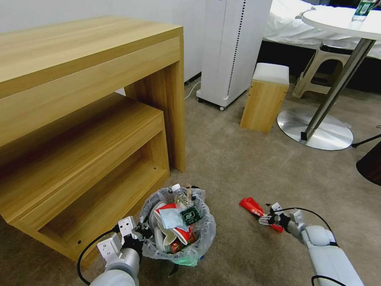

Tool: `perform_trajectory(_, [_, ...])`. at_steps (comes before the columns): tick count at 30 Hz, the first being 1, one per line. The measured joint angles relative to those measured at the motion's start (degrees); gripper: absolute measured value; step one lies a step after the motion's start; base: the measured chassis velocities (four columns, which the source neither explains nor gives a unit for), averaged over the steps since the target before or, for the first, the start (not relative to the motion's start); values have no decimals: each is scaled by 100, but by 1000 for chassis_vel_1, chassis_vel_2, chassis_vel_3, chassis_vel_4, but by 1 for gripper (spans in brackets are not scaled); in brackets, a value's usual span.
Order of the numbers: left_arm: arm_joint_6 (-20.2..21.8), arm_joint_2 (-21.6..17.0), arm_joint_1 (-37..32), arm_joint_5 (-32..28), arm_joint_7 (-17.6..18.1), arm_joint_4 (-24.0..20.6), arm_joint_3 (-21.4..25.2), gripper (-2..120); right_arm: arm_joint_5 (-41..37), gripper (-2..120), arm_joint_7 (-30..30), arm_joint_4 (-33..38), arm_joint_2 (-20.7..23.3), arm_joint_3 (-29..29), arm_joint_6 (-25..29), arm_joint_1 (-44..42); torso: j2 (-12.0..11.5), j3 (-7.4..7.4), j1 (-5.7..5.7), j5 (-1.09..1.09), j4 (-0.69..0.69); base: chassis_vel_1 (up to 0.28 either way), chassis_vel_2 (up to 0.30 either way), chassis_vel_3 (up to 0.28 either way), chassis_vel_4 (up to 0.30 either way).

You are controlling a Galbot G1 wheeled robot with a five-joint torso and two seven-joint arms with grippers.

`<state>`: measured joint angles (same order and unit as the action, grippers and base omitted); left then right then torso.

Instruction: Pick up the trash bin and place the garbage on the floor into it.

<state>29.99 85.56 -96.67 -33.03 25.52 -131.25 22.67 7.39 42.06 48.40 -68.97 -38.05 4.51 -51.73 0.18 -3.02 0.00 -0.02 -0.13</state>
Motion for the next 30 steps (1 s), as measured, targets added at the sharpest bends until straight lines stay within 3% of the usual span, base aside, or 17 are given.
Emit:
perform_trajectory(12, [1, 1, 21, -27, 6, -9, 30, 0, 632, 40, -142, -359, -121, -5, -102, 161, 0, 0, 0, 1, -1, 0, 0, 0, 0])
perform_trajectory(19, [0, -9, 40, -40, 4, 10, 26, 0, 678, 42, -156, -360, -103, -55, -104, 117, 0, 1, 0, 2, 0, 0, 0, 0, 0])
perform_trajectory(24, [-14, -22, 52, -41, -4, 48, 10, 0, 597, 18, -211, -224, -47, -83, -106, 26, 0, 1, 0, 1, 0, 0, 0, 0, 0])
perform_trajectory(30, [-31, -35, 56, -41, -7, 62, 14, 0, 446, 1, -343, -50, 16, -82, -140, -84, 0, 0, 0, 2, 0, 0, 0, 0, 0])
